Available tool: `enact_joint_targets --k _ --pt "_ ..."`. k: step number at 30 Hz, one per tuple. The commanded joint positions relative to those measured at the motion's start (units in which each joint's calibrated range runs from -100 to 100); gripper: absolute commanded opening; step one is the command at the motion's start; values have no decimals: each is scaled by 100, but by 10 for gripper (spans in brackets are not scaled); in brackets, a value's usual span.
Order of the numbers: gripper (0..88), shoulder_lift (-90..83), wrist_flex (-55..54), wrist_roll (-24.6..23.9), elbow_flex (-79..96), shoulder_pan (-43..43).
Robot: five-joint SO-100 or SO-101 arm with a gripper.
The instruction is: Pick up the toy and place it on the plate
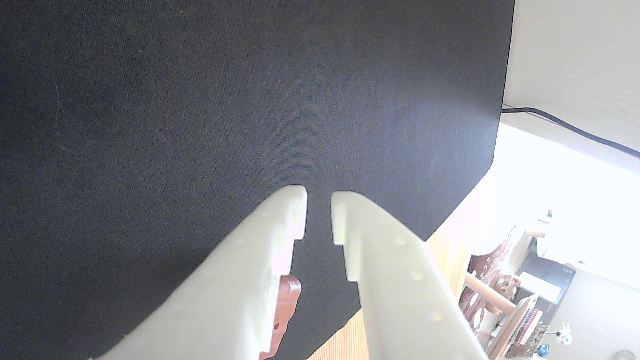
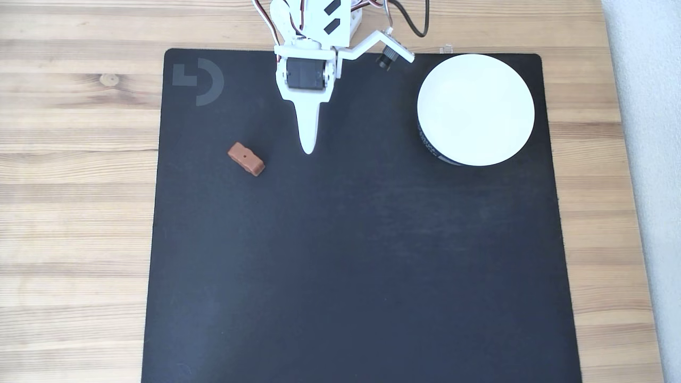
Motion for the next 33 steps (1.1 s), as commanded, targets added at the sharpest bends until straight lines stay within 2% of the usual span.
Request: enact_joint_targets --k 1,23,25,29,33 --pt "23 -50 12 -4 69 43" --pt "22 -33 12 -35 -418 487" --pt "22 33 12 -176 -580 620" --pt "22 575 -31 -265 -995 804" --pt "22 1851 -327 -265 -1950 1072"
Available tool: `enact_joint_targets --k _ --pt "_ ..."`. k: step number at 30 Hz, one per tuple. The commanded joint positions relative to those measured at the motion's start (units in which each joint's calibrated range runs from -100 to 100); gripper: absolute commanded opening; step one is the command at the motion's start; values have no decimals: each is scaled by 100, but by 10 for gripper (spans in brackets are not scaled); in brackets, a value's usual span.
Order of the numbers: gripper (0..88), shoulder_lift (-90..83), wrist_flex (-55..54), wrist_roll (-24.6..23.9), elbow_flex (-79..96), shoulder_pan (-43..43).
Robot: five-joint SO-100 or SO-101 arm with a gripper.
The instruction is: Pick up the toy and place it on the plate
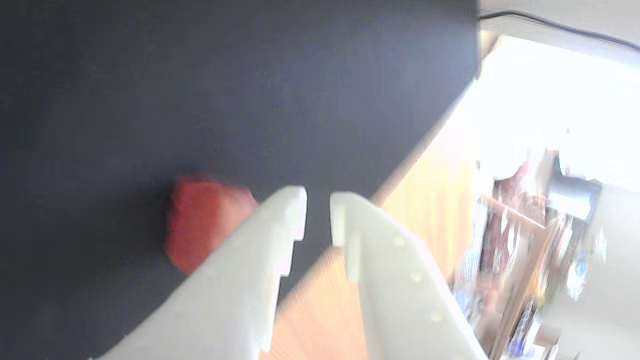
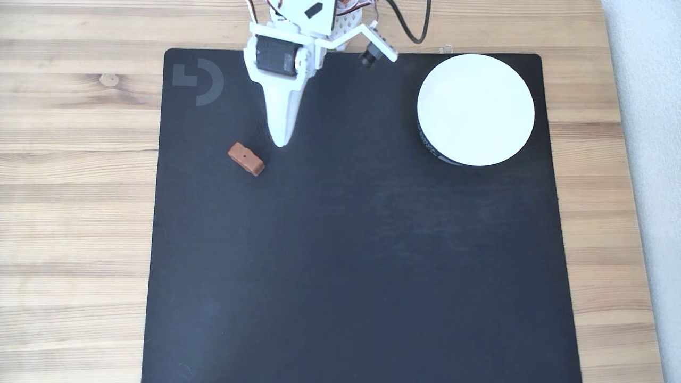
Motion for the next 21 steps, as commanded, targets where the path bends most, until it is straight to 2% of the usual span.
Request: enact_joint_targets --k 1,14,21 --pt "22 1535 -226 -28 -1353 307" --pt "23 5495 -192 -38 -4408 432" --pt "23 6854 -82 -378 -5273 566"
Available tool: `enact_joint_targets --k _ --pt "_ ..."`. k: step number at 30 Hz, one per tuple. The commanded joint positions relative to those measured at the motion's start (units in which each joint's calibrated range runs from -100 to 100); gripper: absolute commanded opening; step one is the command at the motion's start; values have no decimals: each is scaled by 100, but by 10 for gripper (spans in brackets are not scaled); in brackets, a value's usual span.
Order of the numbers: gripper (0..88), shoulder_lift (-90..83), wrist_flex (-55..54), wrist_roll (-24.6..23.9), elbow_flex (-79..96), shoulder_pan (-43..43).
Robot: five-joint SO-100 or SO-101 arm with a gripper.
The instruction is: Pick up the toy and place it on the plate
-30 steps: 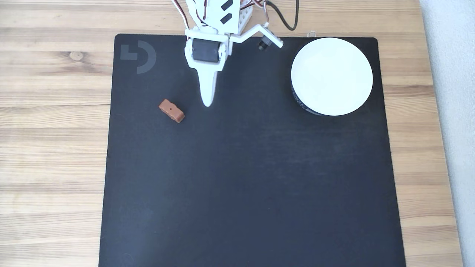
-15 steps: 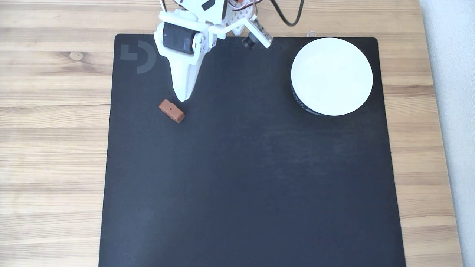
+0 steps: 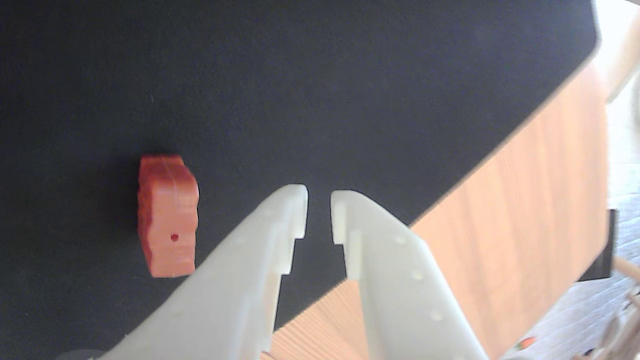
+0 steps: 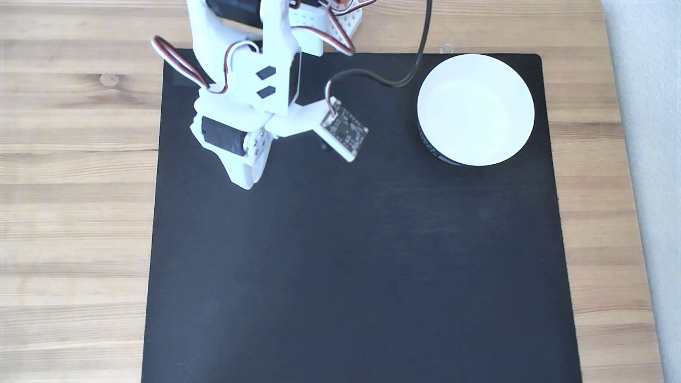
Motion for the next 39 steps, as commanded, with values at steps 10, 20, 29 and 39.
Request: enact_joint_targets --k 10,20,29,39 --pt "23 1085 1603 -105 -1484 886" --pt "23 1268 1738 -194 -1511 828" --pt "24 1268 2018 -194 -1502 828" --pt "26 1443 1984 -194 -1502 828"
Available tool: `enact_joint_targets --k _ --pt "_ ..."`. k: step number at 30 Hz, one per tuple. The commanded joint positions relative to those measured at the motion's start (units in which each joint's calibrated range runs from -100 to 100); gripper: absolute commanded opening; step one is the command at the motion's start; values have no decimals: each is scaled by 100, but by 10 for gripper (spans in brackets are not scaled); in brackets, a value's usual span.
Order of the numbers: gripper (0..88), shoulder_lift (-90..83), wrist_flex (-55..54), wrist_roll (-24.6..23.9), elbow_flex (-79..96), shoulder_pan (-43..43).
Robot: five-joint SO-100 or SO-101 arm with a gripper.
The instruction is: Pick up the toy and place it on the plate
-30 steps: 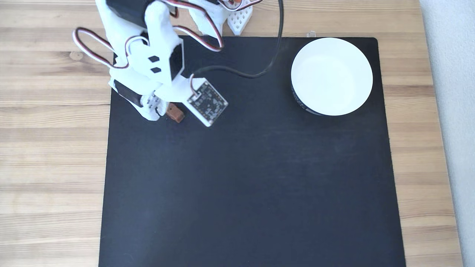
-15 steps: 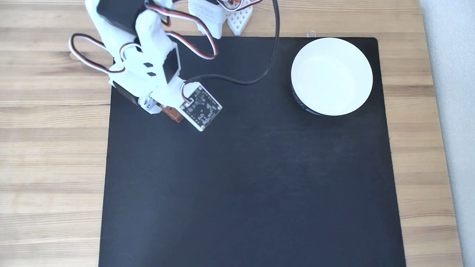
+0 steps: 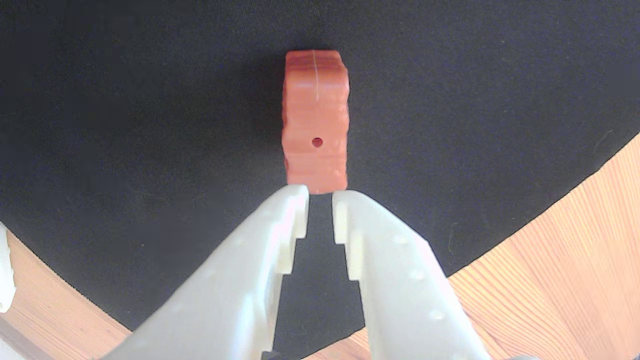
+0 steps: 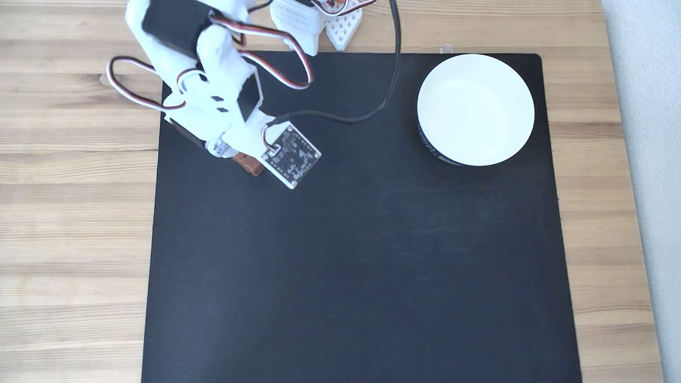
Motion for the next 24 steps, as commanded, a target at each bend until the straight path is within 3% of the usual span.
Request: enact_joint_targets --k 1,9,11,12,14,24 --pt "26 3 8 7 -170 4" --pt "41 3 25 7 -188 12" --pt "118 3 51 7 -197 12" --pt "234 3 118 59 -170 4" --pt "315 3 313 70 -215 -5" --pt "322 3 389 44 -251 -5"
